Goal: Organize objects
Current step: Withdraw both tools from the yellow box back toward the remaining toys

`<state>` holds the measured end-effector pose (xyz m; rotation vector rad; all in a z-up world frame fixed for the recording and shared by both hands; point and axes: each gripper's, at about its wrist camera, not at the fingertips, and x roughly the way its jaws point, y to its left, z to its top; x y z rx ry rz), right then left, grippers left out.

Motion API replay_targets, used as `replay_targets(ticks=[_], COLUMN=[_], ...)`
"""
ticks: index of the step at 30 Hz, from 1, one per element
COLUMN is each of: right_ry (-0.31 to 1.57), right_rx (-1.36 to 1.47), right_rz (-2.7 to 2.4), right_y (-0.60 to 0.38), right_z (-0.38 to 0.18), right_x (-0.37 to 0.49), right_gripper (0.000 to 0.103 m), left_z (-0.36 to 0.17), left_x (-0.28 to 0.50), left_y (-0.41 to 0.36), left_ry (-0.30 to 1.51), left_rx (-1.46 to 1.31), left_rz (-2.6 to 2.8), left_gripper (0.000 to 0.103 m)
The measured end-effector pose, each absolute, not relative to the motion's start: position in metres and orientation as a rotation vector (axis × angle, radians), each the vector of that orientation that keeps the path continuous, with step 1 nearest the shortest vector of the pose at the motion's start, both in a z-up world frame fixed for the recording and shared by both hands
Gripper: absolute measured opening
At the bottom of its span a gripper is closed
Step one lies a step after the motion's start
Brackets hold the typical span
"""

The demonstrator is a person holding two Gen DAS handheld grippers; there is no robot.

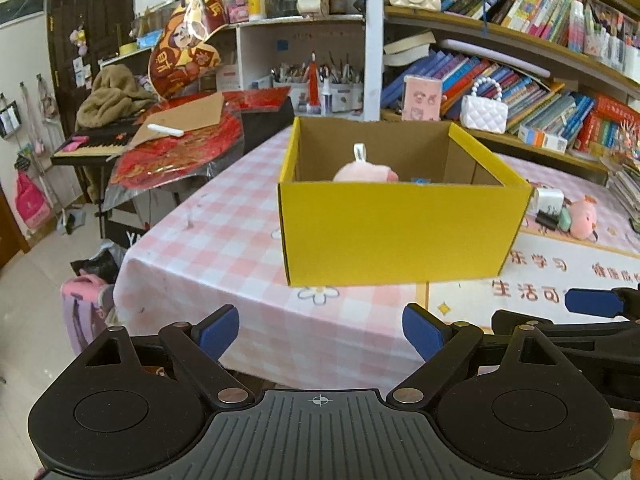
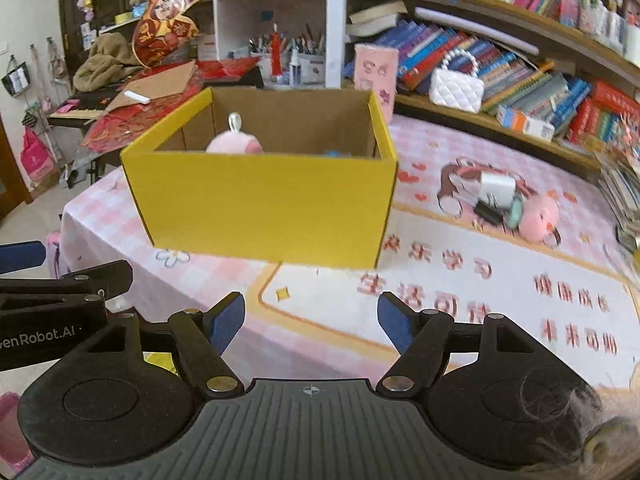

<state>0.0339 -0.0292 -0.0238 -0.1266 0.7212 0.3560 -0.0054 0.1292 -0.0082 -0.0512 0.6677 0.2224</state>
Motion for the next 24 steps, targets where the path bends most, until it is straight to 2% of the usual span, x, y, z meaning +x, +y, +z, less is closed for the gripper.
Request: replay_targets(ticks=[24], right_ry=[0.750], right_rx=[-0.044], right_rz=[0.042], right_y=[-0.110], right_z=[-0.027], right_x=[0.012], right_gripper=[0.074], left_z=[-0.023], left_x=[0.014], left_y=[0.058], left_ry=[0.718], left_rx=[-0.014], left_rz=[-0.052], left_gripper=[0.092])
